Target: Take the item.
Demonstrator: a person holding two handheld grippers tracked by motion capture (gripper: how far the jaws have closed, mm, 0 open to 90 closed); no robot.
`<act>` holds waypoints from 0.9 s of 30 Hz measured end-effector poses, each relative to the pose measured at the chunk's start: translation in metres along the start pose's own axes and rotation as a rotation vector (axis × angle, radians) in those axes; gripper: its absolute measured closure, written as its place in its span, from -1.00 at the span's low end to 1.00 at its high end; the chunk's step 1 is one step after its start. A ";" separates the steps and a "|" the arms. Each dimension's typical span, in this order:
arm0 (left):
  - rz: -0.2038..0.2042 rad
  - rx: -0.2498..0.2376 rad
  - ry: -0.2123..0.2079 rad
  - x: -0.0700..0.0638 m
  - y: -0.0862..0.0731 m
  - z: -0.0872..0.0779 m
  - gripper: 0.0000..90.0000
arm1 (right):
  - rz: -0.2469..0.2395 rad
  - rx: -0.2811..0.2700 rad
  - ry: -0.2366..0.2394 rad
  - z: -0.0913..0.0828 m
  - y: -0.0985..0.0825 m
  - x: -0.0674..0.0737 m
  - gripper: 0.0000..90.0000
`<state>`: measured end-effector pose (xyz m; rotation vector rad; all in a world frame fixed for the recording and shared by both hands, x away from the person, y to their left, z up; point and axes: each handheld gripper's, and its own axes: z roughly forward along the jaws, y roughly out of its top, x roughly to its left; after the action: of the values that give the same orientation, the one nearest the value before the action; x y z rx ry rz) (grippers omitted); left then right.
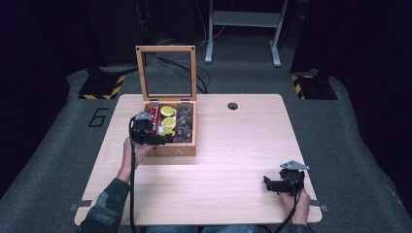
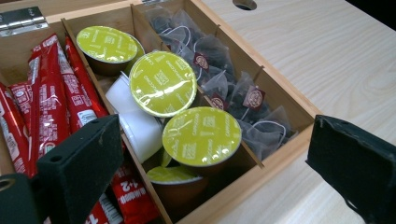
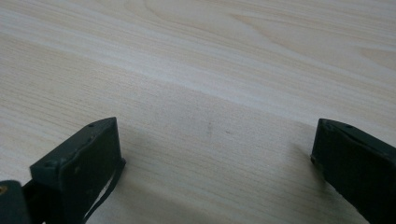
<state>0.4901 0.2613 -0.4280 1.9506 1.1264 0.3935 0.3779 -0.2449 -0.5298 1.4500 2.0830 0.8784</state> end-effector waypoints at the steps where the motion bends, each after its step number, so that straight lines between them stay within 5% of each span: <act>1: 0.004 0.003 0.009 0.000 0.000 0.002 -0.89 | 0.000 0.000 0.000 0.000 0.000 0.000 -0.98; 9: -0.032 0.043 -0.005 0.006 -0.004 0.023 -0.73 | -0.001 -0.001 0.000 0.000 0.000 0.000 -0.98; 27: -0.044 0.076 -0.026 0.008 -0.007 0.035 -0.37 | -0.001 -0.001 0.000 0.000 0.000 0.000 -0.98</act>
<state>0.5118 0.2517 -0.4563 1.9875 1.1808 0.3054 0.3777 -0.2449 -0.5298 1.4485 2.0824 0.8787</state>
